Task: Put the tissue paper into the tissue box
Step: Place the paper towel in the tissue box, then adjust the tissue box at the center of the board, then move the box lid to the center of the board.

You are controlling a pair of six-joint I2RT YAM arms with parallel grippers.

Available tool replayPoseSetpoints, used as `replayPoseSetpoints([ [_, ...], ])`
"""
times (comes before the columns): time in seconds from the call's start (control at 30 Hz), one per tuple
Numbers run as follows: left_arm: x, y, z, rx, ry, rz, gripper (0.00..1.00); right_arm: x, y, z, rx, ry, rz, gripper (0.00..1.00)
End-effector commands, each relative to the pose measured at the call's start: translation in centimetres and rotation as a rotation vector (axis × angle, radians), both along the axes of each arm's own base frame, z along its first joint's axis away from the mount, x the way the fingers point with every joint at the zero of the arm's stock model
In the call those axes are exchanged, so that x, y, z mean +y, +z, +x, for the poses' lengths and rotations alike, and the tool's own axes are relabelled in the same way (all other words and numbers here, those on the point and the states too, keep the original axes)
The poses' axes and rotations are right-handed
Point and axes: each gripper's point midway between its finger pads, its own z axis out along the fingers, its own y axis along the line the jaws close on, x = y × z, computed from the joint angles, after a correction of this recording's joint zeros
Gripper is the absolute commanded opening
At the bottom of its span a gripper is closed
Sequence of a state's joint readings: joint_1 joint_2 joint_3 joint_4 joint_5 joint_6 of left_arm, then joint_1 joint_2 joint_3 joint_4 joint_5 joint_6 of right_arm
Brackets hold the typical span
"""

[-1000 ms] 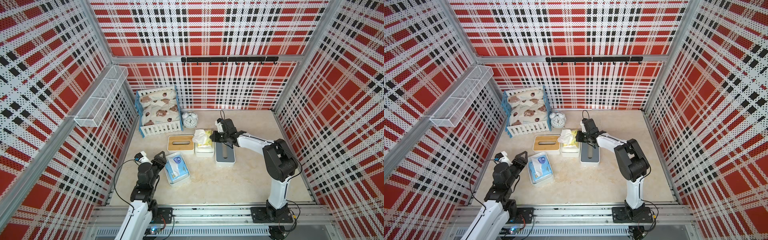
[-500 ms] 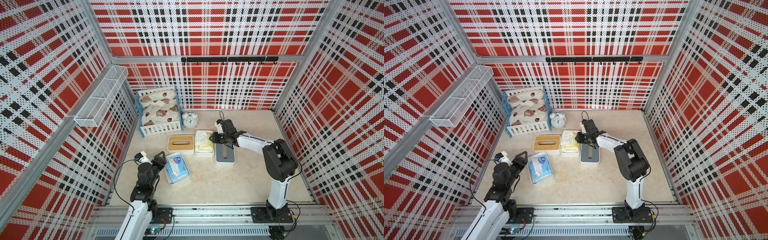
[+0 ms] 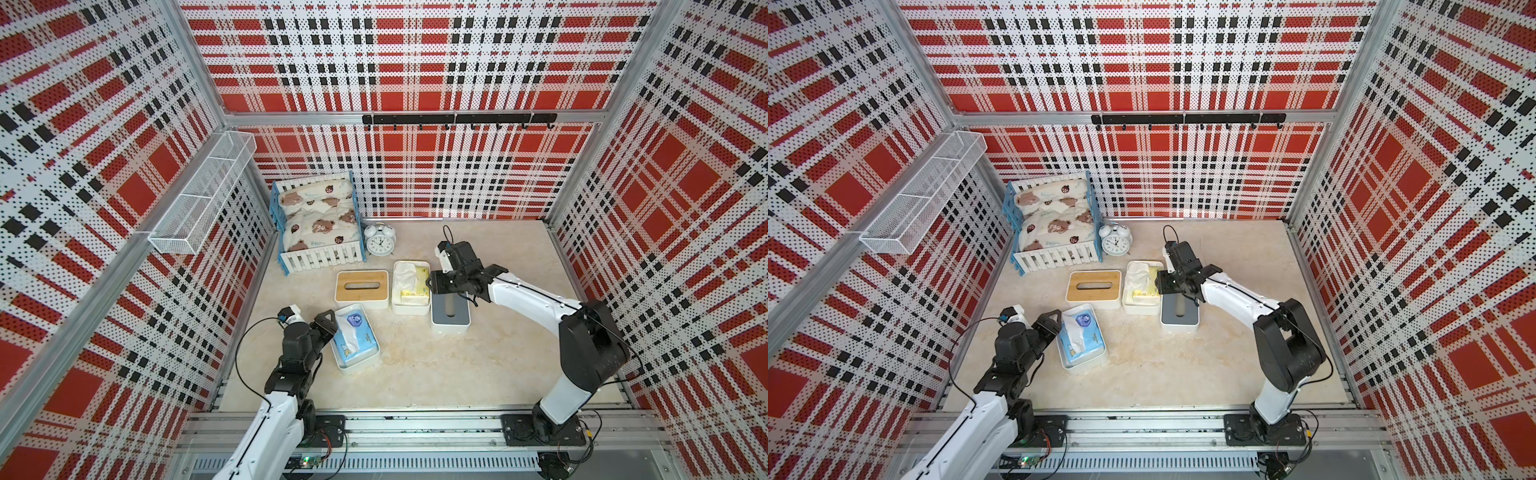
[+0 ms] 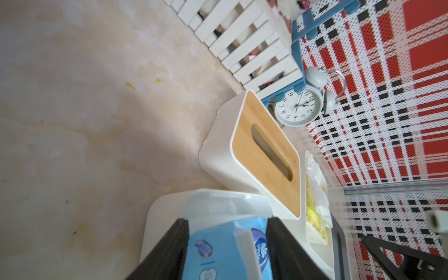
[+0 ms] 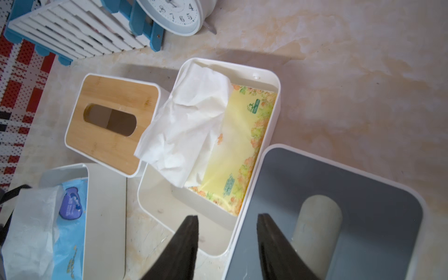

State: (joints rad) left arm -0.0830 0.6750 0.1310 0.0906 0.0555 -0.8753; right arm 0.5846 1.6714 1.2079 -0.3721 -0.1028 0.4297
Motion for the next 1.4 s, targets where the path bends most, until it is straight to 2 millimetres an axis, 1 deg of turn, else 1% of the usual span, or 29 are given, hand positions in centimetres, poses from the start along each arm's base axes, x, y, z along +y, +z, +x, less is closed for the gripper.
replayPoseSetpoints([
  [0.0, -0.9, -0.8, -0.1, 0.015, -0.05, 0.022, 0.58, -2.0, -0.7, -2.5, 0.008, 0.006, -0.121, 0.47],
  [0.13, -1.5, -1.3, -0.1, 0.031, -0.074, 0.025, 0.58, -3.8, -1.8, -3.9, 0.02, -0.017, -0.172, 0.49],
  [0.2, -1.8, -1.3, 0.0, 0.035, -0.082, 0.03, 0.58, -5.0, -2.5, -4.2, 0.02, -0.041, -0.214, 0.5],
  [0.3, -2.5, -1.2, 0.3, 0.042, -0.105, 0.031, 0.57, -5.9, -3.6, -4.3, 0.033, -0.055, -0.257, 0.5],
  [0.37, -3.4, -1.3, 0.5, 0.051, -0.134, 0.032, 0.57, -6.3, -4.4, -4.3, 0.043, -0.059, -0.267, 0.5],
  [0.47, -4.8, -0.8, 1.0, 0.056, -0.179, 0.032, 0.57, -6.9, -5.5, -4.1, 0.058, -0.07, -0.278, 0.5],
  [0.5, -5.9, -0.8, 1.0, 0.058, -0.213, 0.034, 0.57, -7.3, -6.0, -4.1, 0.066, -0.076, -0.287, 0.5],
  [0.63, -7.7, -0.8, 1.2, 0.068, -0.26, 0.038, 0.57, -9.0, -7.0, -4.0, 0.075, -0.109, -0.338, 0.5],
  [0.8, -8.9, -1.0, 1.5, 0.076, -0.288, 0.028, 0.57, -10.9, -8.1, -3.9, 0.094, -0.136, -0.374, 0.5],
  [0.97, -9.9, 0.2, 2.0, 0.046, -0.299, 0.033, 0.57, -12.7, -9.2, -3.3, 0.109, -0.162, -0.415, 0.5],
  [1.03, -10.0, 0.8, 2.2, 0.033, -0.3, 0.03, 0.56, -13.5, -9.4, -2.9, 0.112, -0.173, -0.435, 0.5],
  [1.13, -10.2, 1.6, 2.5, 0.016, -0.297, 0.031, 0.56, -14.7, -9.1, -2.1, 0.112, -0.189, -0.458, 0.5],
  [1.17, -10.2, 1.9, 2.6, 0.009, -0.296, 0.032, 0.56, -15.6, -8.7, -1.6, 0.101, -0.21, -0.486, 0.5],
  [1.27, -10.1, 2.5, 2.8, -0.002, -0.287, 0.038, 0.55, -17.3, -7.7, -0.5, 0.082, -0.234, -0.534, 0.5],
  [1.33, -9.9, 2.6, 2.8, -0.003, -0.28, 0.048, 0.54, -18.0, -7.0, 0.2, 0.075, -0.254, -0.538, 0.5],
  [1.37, -9.8, 2.8, 2.8, -0.009, -0.274, 0.052, 0.54, -18.0, -6.5, 0.5, 0.067, -0.257, -0.529, 0.5],
])
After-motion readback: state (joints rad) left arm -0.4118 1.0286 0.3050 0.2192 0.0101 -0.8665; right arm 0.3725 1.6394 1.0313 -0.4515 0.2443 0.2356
